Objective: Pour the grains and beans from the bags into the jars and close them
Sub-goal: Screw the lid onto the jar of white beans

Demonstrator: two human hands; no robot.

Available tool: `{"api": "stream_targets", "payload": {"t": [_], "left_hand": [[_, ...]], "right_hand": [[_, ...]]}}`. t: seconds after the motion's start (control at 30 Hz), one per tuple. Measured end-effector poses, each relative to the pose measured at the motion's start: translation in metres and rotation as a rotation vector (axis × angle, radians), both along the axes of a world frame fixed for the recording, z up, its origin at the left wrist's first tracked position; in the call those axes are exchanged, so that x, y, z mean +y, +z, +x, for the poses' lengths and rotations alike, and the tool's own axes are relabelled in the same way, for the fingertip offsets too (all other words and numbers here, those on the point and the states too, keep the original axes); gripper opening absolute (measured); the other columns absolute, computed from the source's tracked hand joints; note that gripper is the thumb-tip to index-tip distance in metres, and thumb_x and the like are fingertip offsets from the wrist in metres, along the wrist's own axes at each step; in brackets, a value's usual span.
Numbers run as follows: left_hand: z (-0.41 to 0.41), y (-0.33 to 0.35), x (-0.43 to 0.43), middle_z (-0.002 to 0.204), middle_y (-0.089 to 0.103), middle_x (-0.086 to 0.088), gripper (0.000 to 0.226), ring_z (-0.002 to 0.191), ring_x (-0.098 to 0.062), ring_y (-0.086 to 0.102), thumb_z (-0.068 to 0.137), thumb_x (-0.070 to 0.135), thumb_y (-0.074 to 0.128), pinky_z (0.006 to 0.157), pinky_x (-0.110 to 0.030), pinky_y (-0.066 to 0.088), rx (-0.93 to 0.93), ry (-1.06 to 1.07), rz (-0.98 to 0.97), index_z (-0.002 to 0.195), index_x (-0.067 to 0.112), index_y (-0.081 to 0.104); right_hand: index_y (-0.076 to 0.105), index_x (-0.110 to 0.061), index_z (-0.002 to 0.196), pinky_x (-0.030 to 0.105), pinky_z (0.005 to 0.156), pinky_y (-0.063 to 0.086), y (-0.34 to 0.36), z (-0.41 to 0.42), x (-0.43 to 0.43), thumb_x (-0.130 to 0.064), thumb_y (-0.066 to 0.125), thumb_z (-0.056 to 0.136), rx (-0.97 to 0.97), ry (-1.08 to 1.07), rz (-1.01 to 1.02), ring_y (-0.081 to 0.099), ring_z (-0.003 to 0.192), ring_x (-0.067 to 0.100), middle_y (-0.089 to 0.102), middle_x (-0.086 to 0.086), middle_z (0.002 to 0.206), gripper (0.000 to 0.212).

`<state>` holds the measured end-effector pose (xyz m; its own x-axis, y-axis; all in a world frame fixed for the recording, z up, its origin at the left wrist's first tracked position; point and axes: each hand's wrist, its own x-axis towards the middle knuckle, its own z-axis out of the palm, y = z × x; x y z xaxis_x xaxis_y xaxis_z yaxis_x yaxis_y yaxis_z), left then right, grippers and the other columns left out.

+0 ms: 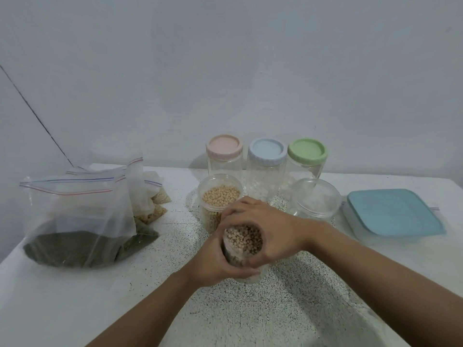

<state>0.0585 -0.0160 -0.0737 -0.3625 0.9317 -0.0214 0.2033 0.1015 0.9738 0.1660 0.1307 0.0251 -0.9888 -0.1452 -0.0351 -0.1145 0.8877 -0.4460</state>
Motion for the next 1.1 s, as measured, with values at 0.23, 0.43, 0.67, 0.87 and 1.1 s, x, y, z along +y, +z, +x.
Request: {"api": "stream_targets", "payload": {"t": [0.23, 0.43, 0.67, 0.87, 1.1], "left_hand": [[0.003, 0.003, -0.002, 0.123, 0.063, -0.005, 0.09, 0.117, -0.011, 0.064, 0.058, -0.004, 0.095, 0.092, -0.022, 0.054, 0.005, 0.003, -0.006, 0.132, 0.018, 0.047], [0.007, 0.009, -0.003, 0.127, 0.061, -0.001, 0.096, 0.123, -0.008, 0.062, 0.065, -0.016, 0.086, 0.091, -0.024, 0.055, -0.072, -0.015, 0.023, 0.138, 0.023, 0.037], [0.007, 0.006, -0.003, 0.128, 0.067, 0.006, 0.096, 0.126, -0.015, 0.062, 0.064, -0.01, 0.089, 0.093, -0.026, 0.055, -0.063, -0.007, 0.022, 0.139, 0.025, 0.042], [0.007, 0.005, -0.003, 0.127, 0.064, -0.001, 0.098, 0.123, -0.01, 0.062, 0.062, -0.01, 0.091, 0.092, -0.023, 0.054, -0.072, 0.006, 0.012, 0.138, 0.023, 0.039], [0.009, 0.009, -0.004, 0.132, 0.058, -0.003, 0.094, 0.122, -0.003, 0.061, 0.066, -0.018, 0.084, 0.087, -0.021, 0.056, -0.094, -0.019, 0.021, 0.138, 0.022, 0.038]], "right_hand": [[0.053, -0.039, 0.136, 0.044, 0.111, 0.032, 0.012, 0.002, -0.001, -0.045, 0.082, 0.072, -0.076, 0.02, 0.126, 0.037, 0.131, 0.009, 0.051, -0.016, 0.136, 0.071], [0.047, -0.036, 0.135, 0.041, 0.091, 0.051, 0.016, 0.004, -0.016, -0.086, 0.049, 0.079, -0.073, -0.173, 0.37, 0.049, 0.112, 0.018, 0.053, -0.006, 0.122, 0.075], [0.058, -0.014, 0.09, 0.036, 0.065, 0.052, 0.028, 0.012, -0.011, -0.096, 0.023, 0.076, -0.1, -0.39, 0.527, 0.058, 0.067, 0.017, 0.058, 0.0, 0.082, 0.09], [0.045, -0.045, 0.139, 0.039, 0.091, 0.051, 0.033, 0.01, -0.007, -0.079, 0.062, 0.076, -0.127, -0.149, 0.316, 0.053, 0.11, 0.016, 0.05, -0.007, 0.122, 0.074], [0.042, -0.03, 0.136, 0.041, 0.081, 0.053, 0.025, 0.005, -0.023, -0.097, 0.037, 0.072, -0.119, -0.352, 0.512, 0.059, 0.092, 0.027, 0.054, 0.006, 0.111, 0.092]]}}
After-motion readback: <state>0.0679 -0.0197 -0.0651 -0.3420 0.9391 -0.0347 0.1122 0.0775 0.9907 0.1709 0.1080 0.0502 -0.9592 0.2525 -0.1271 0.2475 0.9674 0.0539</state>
